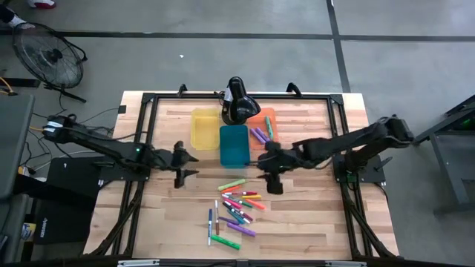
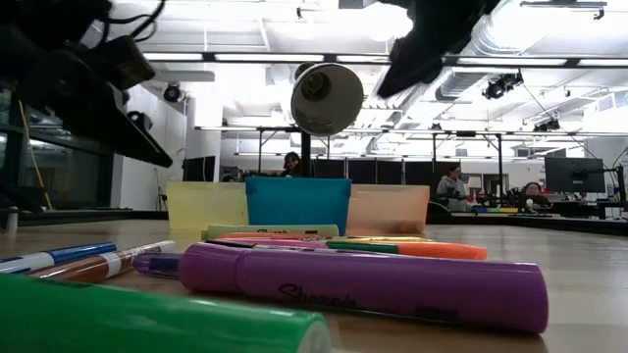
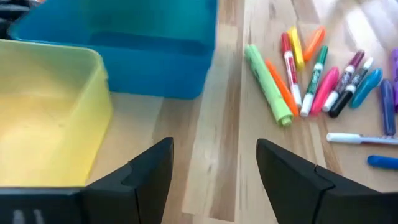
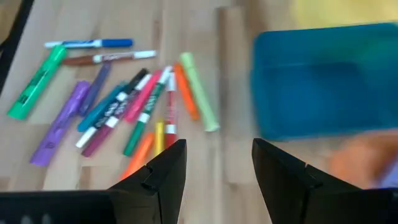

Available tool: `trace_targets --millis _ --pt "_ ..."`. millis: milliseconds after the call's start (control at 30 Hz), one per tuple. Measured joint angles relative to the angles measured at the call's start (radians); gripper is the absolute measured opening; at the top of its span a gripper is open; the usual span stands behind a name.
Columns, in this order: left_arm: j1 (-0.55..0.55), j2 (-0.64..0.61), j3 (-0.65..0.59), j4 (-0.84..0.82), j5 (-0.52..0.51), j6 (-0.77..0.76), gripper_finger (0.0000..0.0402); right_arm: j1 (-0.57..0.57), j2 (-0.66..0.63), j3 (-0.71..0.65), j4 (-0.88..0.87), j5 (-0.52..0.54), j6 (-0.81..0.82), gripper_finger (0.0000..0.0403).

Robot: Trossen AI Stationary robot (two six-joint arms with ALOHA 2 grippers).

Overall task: Pick & Place Markers
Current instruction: Put the light green highlighter into the orange bin

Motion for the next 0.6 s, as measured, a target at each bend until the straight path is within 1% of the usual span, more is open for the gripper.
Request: trace_targets --millis 200,333,367,600 --pt "0.000 -0.156 -0.075 -0.001 -0.008 0.038 0.0224 -0.003 0.136 0.000 0.088 -0.019 -0.049 0.0172" --pt "0.000 -0.255 -0.118 0.005 -0.021 0.053 0.0224 -0.006 0.204 0.000 0.173 -0.080 -0.080 0.0171" --pt "0.000 -0.273 -0.130 0.002 -0.025 0.053 0.0224 -0.008 0.219 0.000 0.194 -0.094 -0.089 0.0171" --pt "0.000 -0.385 -0.191 -0.001 -0.036 0.069 0.0224 -0.008 0.283 0.000 0.298 -0.091 -0.185 0.0163"
